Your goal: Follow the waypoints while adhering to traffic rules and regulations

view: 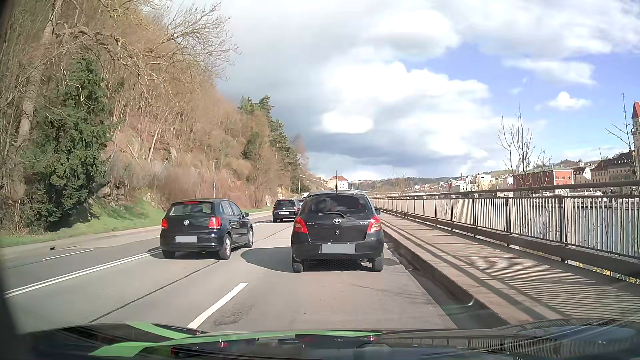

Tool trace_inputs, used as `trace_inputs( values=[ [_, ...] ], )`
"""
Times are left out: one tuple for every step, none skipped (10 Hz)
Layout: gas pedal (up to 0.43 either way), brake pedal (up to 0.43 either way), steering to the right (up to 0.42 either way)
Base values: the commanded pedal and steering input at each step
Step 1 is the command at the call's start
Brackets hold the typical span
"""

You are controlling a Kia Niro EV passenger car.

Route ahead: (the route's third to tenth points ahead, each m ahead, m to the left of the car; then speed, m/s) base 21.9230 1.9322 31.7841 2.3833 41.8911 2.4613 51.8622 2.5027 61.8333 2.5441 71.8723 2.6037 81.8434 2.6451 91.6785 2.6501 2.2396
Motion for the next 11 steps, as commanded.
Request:
trace_inputs(
  values=[
    [0.000, 0.128, 0.002],
    [0.000, 0.128, 0.003],
    [0.000, 0.128, 0.003],
    [0.000, 0.128, 0.003],
    [0.000, 0.128, 0.003],
    [0.000, 0.128, 0.002],
    [0.000, 0.122, -0.001],
    [0.000, 0.122, -0.005],
    [0.000, 0.104, -0.009],
    [0.000, 0.085, -0.009],
    [0.000, 0.073, -0.009]
  ],
)
